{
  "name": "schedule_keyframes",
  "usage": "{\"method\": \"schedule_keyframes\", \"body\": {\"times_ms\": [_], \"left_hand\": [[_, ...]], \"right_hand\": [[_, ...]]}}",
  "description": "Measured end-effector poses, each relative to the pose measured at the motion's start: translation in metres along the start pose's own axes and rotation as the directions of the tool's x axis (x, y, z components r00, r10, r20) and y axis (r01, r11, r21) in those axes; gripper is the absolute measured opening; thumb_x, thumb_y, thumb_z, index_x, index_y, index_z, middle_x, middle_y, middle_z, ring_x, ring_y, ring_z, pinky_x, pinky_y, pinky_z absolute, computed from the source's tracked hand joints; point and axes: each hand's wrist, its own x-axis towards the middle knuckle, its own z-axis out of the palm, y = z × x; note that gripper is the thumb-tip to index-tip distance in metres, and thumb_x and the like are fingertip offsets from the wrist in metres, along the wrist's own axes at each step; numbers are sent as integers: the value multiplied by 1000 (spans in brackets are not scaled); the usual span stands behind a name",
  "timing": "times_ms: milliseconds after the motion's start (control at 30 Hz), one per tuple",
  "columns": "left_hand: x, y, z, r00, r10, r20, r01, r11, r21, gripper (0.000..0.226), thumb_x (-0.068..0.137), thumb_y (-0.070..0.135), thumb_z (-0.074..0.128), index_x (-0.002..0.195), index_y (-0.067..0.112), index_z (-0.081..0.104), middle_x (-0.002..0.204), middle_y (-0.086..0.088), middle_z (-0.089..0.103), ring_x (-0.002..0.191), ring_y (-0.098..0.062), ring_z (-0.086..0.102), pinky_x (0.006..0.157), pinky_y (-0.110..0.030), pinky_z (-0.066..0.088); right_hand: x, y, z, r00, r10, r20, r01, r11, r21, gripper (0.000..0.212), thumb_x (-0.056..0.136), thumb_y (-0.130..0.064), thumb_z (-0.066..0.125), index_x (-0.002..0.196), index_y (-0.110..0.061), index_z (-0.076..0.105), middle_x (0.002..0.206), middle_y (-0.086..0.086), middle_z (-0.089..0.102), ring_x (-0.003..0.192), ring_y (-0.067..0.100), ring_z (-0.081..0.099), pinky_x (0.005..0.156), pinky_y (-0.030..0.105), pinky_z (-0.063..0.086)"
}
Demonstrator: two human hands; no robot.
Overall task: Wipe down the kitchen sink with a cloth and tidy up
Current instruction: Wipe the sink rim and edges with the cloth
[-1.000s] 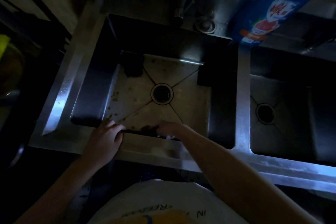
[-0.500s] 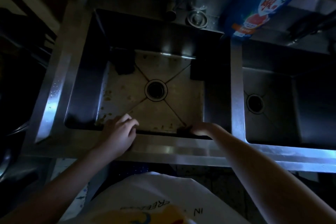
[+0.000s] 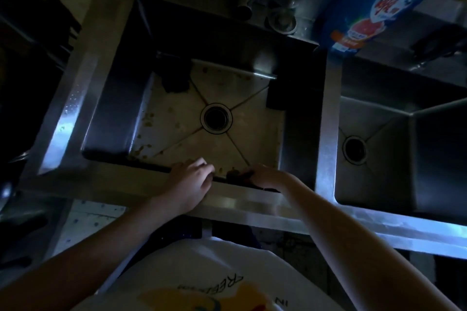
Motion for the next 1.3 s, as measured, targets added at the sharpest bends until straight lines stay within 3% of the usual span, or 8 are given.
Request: {"method": "schedule_keyframes", "body": {"times_ms": [133,333,500,733,933,1133,1233,1300], "left_hand": [[3,22,11,996,-37,-81,36,999,-5,20,95,27,41,99,21,60,100,3,56,88,-19,56,82,-37,42],[8,64,39,992,-55,-112,55,998,-5,22,96,28,41,102,18,59,99,0,56,92,-21,56,80,-35,40],[13,80,58,991,-101,-88,103,994,19,25,96,30,39,111,23,58,113,2,58,105,-21,54,91,-33,33],[6,84,75,967,-122,-223,120,993,-20,21,94,32,41,100,23,59,103,6,60,96,-18,56,89,-33,28],[2,79,78,954,-130,-268,121,991,-51,18,93,30,43,89,26,60,88,9,61,83,-15,58,87,-34,30],[6,78,75,962,-136,-235,126,991,-54,20,95,29,41,96,23,60,95,7,63,89,-17,58,92,-36,27],[3,79,77,963,-131,-235,124,991,-46,20,95,28,43,100,22,61,100,5,60,94,-18,57,95,-37,26],[3,82,77,967,-125,-224,122,992,-26,21,96,29,42,103,23,60,104,5,58,97,-17,56,95,-36,25]], "right_hand": [[3,17,-4,998,-49,37,52,995,-82,34,101,-28,39,128,-20,57,129,8,60,114,27,55,84,26,36],[-19,54,-20,996,-30,86,53,959,-279,43,101,-38,35,138,-18,45,139,12,50,125,31,49,98,34,38],[-19,64,-32,986,9,165,74,867,-493,39,100,-11,37,139,-9,36,137,17,48,123,33,49,103,39,41],[-3,61,-39,981,-32,193,164,678,-717,35,97,-10,43,131,-9,48,130,16,53,118,33,53,98,39,43],[12,63,-101,990,-66,125,141,367,-919,42,98,-9,37,140,-3,38,143,19,44,130,34,45,105,41,37],[26,50,-205,985,-18,-173,-151,397,-905,32,96,-14,44,126,-7,54,129,14,54,117,32,52,100,43,42],[28,49,-198,995,29,-100,-102,462,-881,29,94,-13,47,118,-1,59,123,17,59,99,25,57,91,36,49],[21,53,-167,999,35,-7,-21,424,-905,31,94,-16,45,117,-1,59,126,17,58,105,27,58,92,34,48]]}}
